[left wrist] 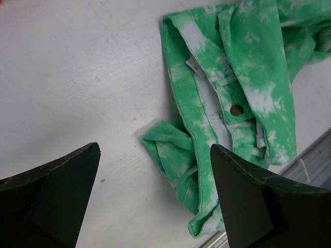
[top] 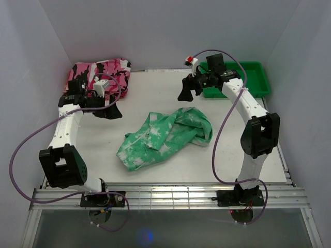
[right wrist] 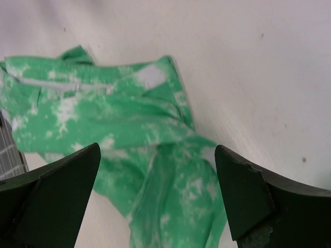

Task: Fold and stack the trousers
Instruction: Move the trousers to the center of the board, then flatten the trousers out

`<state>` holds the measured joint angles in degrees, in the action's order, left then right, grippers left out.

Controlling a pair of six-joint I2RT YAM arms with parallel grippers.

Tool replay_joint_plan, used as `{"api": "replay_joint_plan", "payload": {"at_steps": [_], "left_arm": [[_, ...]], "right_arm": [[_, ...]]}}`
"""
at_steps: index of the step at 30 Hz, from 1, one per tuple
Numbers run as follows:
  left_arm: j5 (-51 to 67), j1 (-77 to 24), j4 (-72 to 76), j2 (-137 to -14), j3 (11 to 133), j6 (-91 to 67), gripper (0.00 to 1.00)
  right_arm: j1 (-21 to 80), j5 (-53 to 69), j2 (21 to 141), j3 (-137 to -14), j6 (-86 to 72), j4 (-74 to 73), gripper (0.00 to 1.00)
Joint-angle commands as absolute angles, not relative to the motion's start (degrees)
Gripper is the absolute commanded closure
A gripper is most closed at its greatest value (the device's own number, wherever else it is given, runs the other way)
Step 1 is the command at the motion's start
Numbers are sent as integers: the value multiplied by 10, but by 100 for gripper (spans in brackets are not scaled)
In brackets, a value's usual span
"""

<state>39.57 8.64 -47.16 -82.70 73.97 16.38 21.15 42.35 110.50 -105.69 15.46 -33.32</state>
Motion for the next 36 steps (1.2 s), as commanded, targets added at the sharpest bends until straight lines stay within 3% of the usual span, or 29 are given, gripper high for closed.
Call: {"api": "replay_joint_plan", "payload": {"at_steps": [1,5,12,15,18,19,21,22,23,24,25,33,36], "left_arm": [[469,88,-595,-870,754,268,2],[507,79,-743,-932,785,416,2],[446,-9,-687,-961,723,368,2],[475,-50,-679,-981,719,363,2],[476,-75,-651,-1001,721,338,18],[473,-79,-646,-1009,722,327,34],[465,-79,-636,-1030,736,313,53],[456,-78,-633,-1034,742,301,62],[453,-76,-630,-1039,751,295,81],[450,-74,-622,-1041,756,287,91],[450,-63,-619,-1039,760,277,99],[449,97,-597,-990,765,205,100],[405,136,-597,-944,709,217,100]], "right_arm": [[214,410,1056,-993,274,-444,4],[233,391,1043,-934,358,-468,10],[265,284,1092,-886,385,-389,10],[262,230,1113,-886,398,-374,2],[244,200,1109,-872,385,-347,21],[239,195,1107,-872,379,-345,32],[220,192,1100,-876,367,-345,46],[213,186,1096,-877,367,-345,67],[196,184,1093,-876,366,-346,79],[186,178,1086,-876,362,-346,91],[175,172,1082,-876,358,-348,92],[12,156,1006,-850,358,-452,92],[-45,142,953,-759,419,-529,92]]}}
